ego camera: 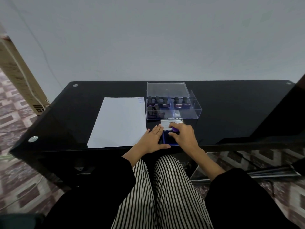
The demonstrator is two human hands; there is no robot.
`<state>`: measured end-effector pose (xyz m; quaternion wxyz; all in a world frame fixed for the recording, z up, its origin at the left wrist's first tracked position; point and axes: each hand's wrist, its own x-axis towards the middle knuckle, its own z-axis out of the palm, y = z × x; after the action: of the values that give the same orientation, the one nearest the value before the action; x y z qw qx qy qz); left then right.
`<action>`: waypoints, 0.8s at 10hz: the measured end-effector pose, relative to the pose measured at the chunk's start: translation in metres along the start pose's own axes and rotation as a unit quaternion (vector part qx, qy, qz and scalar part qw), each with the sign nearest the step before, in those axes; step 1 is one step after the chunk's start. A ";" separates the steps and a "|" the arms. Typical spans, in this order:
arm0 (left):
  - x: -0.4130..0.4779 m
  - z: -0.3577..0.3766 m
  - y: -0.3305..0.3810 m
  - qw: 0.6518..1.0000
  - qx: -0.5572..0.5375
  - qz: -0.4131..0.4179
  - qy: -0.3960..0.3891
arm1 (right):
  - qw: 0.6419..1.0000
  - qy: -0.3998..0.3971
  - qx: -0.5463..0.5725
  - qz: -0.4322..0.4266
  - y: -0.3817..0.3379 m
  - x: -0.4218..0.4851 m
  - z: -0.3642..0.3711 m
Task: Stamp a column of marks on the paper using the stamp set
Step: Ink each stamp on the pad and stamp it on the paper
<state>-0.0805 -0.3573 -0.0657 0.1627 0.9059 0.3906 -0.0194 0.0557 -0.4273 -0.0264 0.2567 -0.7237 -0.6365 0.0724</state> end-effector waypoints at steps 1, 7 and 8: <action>-0.001 0.001 0.000 1.000 0.000 0.002 0.007 | 1.000 -0.001 0.000 0.002 0.000 0.000 0.000; 0.001 0.002 -0.001 1.000 0.013 0.005 0.007 | 0.999 0.007 0.031 0.030 0.001 0.005 0.003; 0.001 0.002 -0.001 1.000 0.012 0.003 0.003 | 0.999 0.004 0.025 0.027 0.001 0.004 0.002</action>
<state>-0.0802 -0.3567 -0.0681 0.1505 0.9088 0.3885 -0.0209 0.0566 -0.4227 -0.0281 0.2748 -0.7341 -0.6141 0.0920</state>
